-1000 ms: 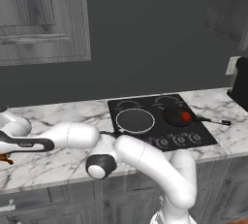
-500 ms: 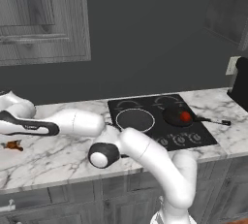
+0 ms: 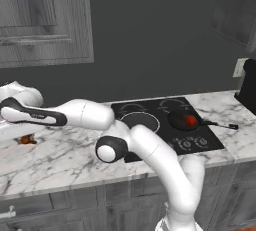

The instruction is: Place both pans onto different burners. Then place the bell pepper and the chicken drumstick on different pans.

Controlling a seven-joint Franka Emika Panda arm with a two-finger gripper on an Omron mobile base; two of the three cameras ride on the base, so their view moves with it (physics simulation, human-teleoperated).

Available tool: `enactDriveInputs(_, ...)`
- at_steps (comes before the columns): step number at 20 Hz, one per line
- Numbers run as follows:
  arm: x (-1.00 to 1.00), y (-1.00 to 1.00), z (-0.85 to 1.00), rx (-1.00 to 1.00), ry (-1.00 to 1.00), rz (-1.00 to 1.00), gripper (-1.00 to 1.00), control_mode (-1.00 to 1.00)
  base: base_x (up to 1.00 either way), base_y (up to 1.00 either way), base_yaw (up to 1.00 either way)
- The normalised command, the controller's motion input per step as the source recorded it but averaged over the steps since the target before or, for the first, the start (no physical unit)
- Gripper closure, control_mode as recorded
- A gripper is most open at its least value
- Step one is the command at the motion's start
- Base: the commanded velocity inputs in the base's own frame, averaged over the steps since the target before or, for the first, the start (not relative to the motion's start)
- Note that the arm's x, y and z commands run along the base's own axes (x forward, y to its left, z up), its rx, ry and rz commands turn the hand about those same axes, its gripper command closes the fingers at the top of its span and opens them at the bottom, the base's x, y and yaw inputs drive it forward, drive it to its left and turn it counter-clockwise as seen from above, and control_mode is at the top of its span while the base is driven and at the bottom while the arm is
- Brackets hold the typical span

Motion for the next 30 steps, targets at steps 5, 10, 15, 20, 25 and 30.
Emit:
enactDriveInputs(5,-0.20,-0.66,-0.03,0.02,-0.02,0.00,1.00,-1.00,0.00,0.00,0.00)
enactDriveInputs(10,-0.36,-0.53,0.00,0.04,-0.07,0.00,1.00,-1.00,0.00,0.00,0.00)
enactDriveInputs(15,-0.32,-0.45,-0.10,0.04,-0.14,0.00,1.00,-1.00,0.00,0.00,0.00)
enactDriveInputs(20,-0.20,-0.48,-0.03,0.07,-0.09,0.00,1.00,-1.00,0.00,0.00,0.00)
enactDriveInputs(25,-0.11,-0.72,0.00,0.13,-0.06,0.00,1.00,-1.00,0.00,0.00,0.00)
enactDriveInputs(30,-0.19,-0.78,0.00,0.16,-0.04,0.00,1.00,-1.00,0.00,0.00,0.00)
